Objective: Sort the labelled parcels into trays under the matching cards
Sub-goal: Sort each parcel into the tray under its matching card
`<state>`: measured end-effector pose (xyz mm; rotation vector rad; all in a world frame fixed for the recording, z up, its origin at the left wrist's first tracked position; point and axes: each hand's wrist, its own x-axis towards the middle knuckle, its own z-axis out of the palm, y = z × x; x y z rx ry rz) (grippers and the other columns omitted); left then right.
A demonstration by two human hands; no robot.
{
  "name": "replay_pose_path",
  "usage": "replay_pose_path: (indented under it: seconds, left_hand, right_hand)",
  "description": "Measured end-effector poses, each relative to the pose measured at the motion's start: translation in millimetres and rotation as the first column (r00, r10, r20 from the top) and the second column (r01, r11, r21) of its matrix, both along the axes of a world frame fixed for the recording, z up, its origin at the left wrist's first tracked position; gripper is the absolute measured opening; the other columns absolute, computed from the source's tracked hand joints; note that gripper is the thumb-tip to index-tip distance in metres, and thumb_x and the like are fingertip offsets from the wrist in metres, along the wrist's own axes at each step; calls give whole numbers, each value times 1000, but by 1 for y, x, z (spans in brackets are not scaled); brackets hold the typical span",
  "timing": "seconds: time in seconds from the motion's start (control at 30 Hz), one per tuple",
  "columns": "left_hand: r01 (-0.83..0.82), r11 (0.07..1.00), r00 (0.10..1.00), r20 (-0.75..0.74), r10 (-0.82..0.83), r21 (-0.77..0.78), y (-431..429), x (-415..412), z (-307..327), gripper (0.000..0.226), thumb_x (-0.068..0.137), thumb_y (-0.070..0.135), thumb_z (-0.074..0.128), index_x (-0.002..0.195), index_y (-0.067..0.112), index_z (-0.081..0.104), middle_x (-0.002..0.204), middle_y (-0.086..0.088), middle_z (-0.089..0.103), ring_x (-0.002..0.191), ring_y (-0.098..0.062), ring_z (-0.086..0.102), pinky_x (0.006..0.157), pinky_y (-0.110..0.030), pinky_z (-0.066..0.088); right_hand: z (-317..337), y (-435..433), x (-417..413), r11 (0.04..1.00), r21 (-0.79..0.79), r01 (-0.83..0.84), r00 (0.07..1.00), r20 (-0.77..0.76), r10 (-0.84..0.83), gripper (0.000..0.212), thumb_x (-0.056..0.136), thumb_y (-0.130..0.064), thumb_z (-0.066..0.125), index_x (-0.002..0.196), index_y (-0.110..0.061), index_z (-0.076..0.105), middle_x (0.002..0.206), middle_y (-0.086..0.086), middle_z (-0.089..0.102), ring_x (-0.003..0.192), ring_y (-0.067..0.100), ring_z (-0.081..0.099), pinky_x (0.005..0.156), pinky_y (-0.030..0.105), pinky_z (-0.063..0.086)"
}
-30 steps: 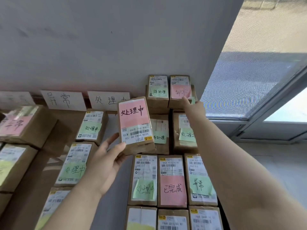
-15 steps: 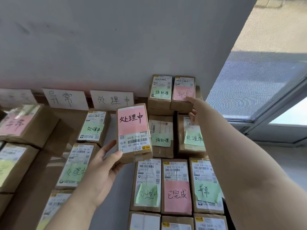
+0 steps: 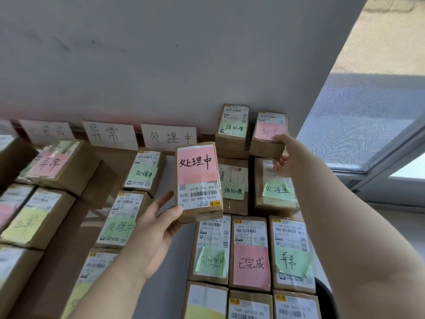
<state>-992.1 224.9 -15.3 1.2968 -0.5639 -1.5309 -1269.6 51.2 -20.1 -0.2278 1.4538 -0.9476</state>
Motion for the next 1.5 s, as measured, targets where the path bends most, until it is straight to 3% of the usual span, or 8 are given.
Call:
replay_pose_path:
  seconds: [0.1, 0.23, 0.43, 0.57, 0.9, 1.17, 1.27, 1.5]
  left_hand:
    - [-7, 1000, 1000, 3, 7, -9, 5, -2, 4, 61, 71, 11, 61, 131, 15, 48, 109, -13, 70, 105, -23, 62, 98, -35, 43]
    - [1, 1000, 999, 33, 0, -26, 15, -3, 6, 61, 71, 12, 62, 130, 15, 48, 110, -11, 70, 104, -20, 63, 91, -30, 45]
    - [34, 999, 998, 61, -33, -13, 37, 1, 0, 52, 78, 8, 58, 130, 13, 51, 114, -8, 69, 108, -19, 62, 97, -32, 43]
    - [90, 996, 994, 68, -89, -21, 46, 10, -4, 52, 74, 12, 59, 126, 14, 54, 114, -8, 69, 108, -19, 61, 99, -32, 43]
    - [169, 986, 982, 81, -170, 14, 42, 81, -18, 33, 93, 0, 46, 120, 15, 58, 109, -5, 72, 92, -9, 68, 71, -16, 55]
    - [192, 976, 976, 81, -200, 102, 16, 122, -43, 23, 93, 7, 55, 114, 11, 63, 105, -4, 73, 101, -17, 67, 94, -31, 49]
    - [236, 964, 960, 122, -250, 121, 1, 118, -54, 21, 92, 7, 57, 112, 9, 65, 101, -5, 74, 94, -19, 69, 84, -30, 53]
    - [290, 950, 901, 302, -312, 115, -45, 86, -80, 15, 87, 22, 61, 101, 21, 68, 104, 1, 71, 101, -18, 64, 96, -36, 48]
  right_hand:
    - [-1, 21, -2, 996, -22, 87, 990, 118, -84, 28, 78, -29, 68, 98, -16, 53, 90, 2, 59, 82, 13, 51, 75, 22, 42]
    - [-5, 64, -1, 995, -83, 50, 989, 140, -38, 40, 80, -32, 67, 114, -15, 55, 88, 2, 56, 77, 15, 51, 60, 25, 38]
    - [-2, 153, 19, 966, -218, -137, 990, 2, 141, 21, 78, -22, 71, 93, -8, 66, 73, 3, 65, 69, 14, 51, 58, 24, 36]
    - [1, 199, 45, 910, -288, -300, 952, -150, 266, 53, 62, -44, 71, 104, -13, 69, 95, 4, 72, 84, 16, 60, 68, 29, 42]
    - [-11, 247, 121, 958, -269, -95, 995, -33, 89, 41, 66, -35, 71, 97, -8, 71, 80, 5, 70, 76, 16, 57, 73, 30, 46]
    - [-17, 266, 167, 958, -276, 82, 994, -43, -98, 75, 22, -59, 90, 80, -14, 78, 83, 8, 69, 80, 19, 60, 71, 29, 47]
    - [-20, 274, 179, 952, -295, 84, 992, -63, -108, 75, 21, -62, 89, 79, -15, 78, 80, 8, 68, 76, 17, 59, 71, 29, 47]
    - [-22, 287, 192, 941, -280, 191, 974, -66, -217, 96, 14, -59, 91, 91, -4, 72, 81, 11, 69, 67, 13, 63, 58, 21, 55]
